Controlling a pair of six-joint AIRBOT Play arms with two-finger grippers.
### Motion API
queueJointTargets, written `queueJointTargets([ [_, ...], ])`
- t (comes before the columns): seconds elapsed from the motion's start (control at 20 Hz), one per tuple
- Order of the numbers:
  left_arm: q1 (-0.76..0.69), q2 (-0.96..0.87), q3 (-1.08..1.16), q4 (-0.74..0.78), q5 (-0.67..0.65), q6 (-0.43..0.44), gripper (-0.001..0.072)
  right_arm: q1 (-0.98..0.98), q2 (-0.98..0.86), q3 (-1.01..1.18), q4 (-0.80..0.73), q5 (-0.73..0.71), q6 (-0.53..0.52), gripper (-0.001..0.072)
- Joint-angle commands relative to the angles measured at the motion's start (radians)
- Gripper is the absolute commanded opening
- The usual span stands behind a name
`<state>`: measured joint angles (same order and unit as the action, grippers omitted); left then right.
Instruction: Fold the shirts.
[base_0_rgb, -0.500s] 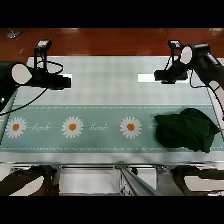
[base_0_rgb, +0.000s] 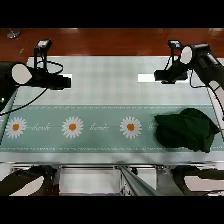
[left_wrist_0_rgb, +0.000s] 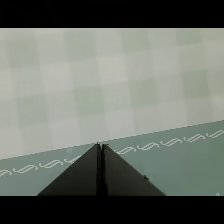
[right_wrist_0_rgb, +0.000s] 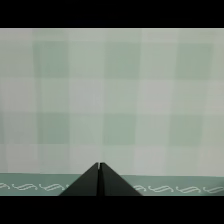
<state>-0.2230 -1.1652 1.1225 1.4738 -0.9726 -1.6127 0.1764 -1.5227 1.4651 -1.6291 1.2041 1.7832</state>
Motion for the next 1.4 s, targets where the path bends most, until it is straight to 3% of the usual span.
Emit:
queueJointTargets([
  [0.0, 0.000, 0.000, 0.000, 0.000, 0.000, -0.001, 0.0016, 0.001, -0.001, 0.000, 0.000, 0.000, 0.000, 0.0032],
  [0.35, 0.000, -0.008, 0.000, 0.000, 0.066, 0.000, 0.0016, 0.001, 0.000, 0.000, -0.011, -0.030, -0.005, 0.0037],
  [0.4, 0.000, -0.015, 0.000, 0.000, 0.102, -0.001, 0.0031, 0.001, 0.000, 0.005, -0.031, -0.010, -0.008, 0.0145],
  [0.45, 0.000, -0.018, 0.000, -0.001, 0.107, -0.028, 0.0288, 0.000, 0.003, 0.018, -0.059, 0.026, -0.008, 0.0493],
  [0.5, -0.001, -0.018, 0.001, -0.011, 0.108, -0.046, 0.0707, -0.006, 0.011, 0.030, -0.085, 0.068, -0.026, 0.0609],
  [0.65, 0.000, -0.006, 0.045, -0.010, -0.091, -0.024, 0.0703, -0.084, 0.069, 0.032, -0.206, 0.260, -0.060, 0.0615],
  [0.75, 0.000, 0.048, 0.026, -0.010, -0.176, 0.000, 0.0702, -0.176, 0.170, -0.029, -0.193, 0.299, -0.064, 0.0616],
  [0.85, -0.011, 0.176, -0.065, -0.011, -0.169, -0.021, 0.0703, -0.267, 0.337, -0.198, -0.156, 0.243, -0.035, 0.0615],
  [1.05, -0.089, 0.475, -0.391, -0.015, -0.106, -0.195, 0.0703, -0.396, 0.645, -0.676, -0.097, 0.118, -0.025, 0.0616],
  [1.2, -0.101, 0.534, -0.556, -0.015, -0.063, -0.251, 0.0703, -0.418, 0.655, -0.883, -0.082, 0.015, -0.027, 0.0615],
  [1.35, -0.101, 0.473, -0.580, -0.015, 0.017, -0.251, 0.0702, -0.418, 0.542, -0.894, -0.034, -0.086, -0.047, 0.0615],
])
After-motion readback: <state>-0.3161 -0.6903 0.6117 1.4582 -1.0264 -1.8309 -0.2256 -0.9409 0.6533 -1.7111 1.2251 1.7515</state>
